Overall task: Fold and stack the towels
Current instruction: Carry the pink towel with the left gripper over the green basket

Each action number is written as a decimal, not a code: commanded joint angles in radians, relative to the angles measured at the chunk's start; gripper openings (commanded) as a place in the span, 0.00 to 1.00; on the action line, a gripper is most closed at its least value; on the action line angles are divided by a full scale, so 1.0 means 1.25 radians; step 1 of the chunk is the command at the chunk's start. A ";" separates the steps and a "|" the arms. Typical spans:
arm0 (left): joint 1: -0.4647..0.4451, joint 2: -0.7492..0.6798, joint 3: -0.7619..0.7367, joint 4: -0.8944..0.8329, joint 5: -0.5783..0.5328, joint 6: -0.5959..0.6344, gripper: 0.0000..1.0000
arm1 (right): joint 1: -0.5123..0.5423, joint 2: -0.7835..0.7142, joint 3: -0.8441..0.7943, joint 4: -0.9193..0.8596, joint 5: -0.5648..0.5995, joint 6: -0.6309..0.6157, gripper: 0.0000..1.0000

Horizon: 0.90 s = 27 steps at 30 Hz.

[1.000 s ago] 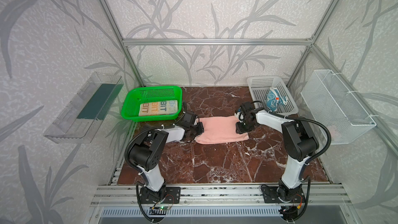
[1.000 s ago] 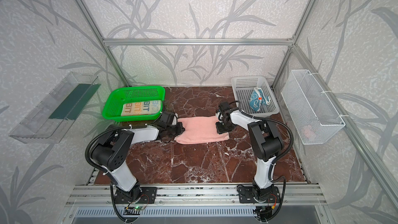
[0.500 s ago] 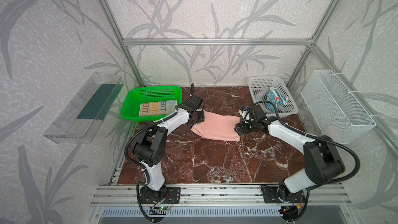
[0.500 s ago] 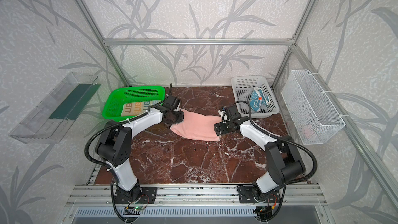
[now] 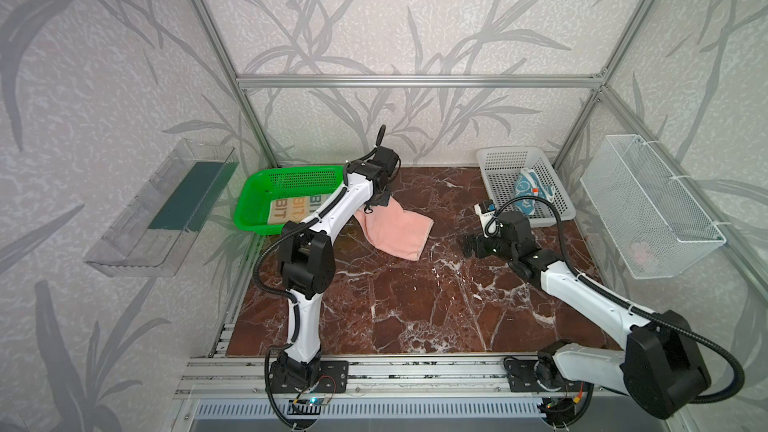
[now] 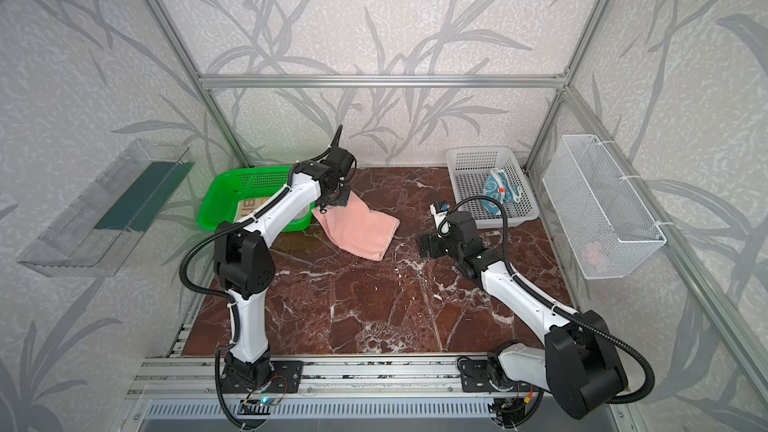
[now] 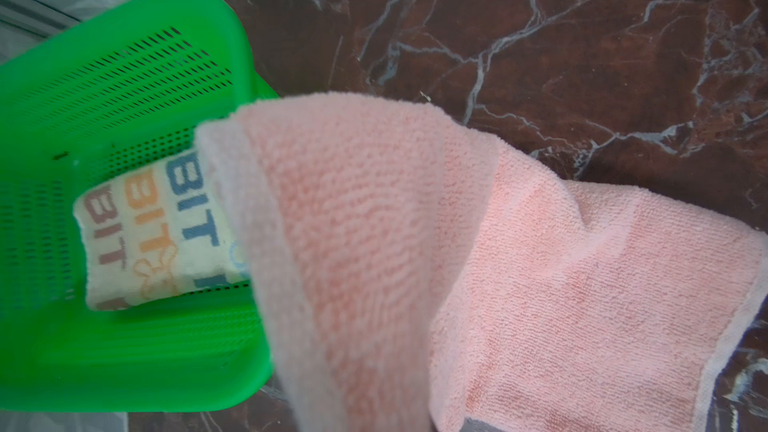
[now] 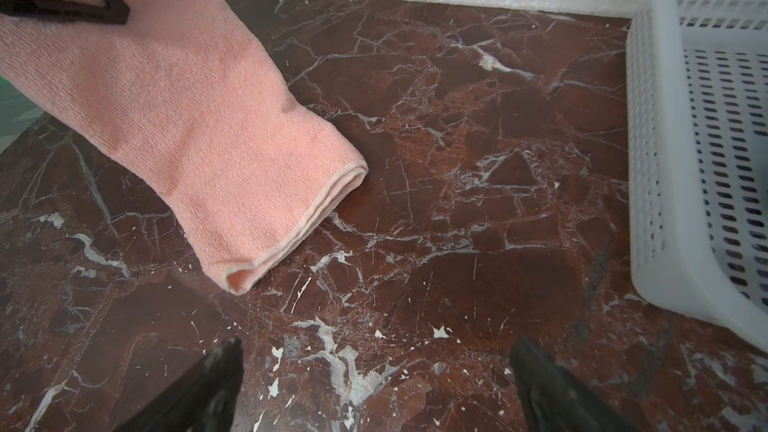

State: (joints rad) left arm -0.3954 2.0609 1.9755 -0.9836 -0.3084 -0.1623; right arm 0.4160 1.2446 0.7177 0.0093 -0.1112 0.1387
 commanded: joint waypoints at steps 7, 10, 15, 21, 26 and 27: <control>0.039 0.073 0.226 -0.200 -0.101 0.075 0.00 | 0.014 0.008 -0.043 0.077 0.018 -0.015 0.99; 0.053 0.094 0.289 -0.226 -0.117 0.087 0.00 | 0.016 0.020 -0.042 0.078 0.019 -0.020 0.99; 0.079 0.112 0.371 -0.217 -0.146 0.118 0.00 | 0.019 0.040 -0.042 0.088 0.014 -0.021 0.99; 0.116 0.120 0.447 -0.233 -0.162 0.121 0.00 | 0.024 0.075 -0.032 0.086 0.014 -0.020 0.99; 0.153 0.093 0.447 -0.222 -0.162 0.116 0.00 | 0.034 0.099 -0.024 0.081 0.018 -0.023 0.99; 0.160 0.090 0.446 -0.222 -0.164 0.118 0.00 | 0.036 0.103 -0.023 0.081 0.020 -0.024 0.99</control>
State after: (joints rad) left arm -0.2165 2.2051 2.5080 -1.2270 -0.4786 -0.0254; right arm 0.4511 1.3613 0.6693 0.1005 -0.1005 0.1219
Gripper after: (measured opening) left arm 0.063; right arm 0.991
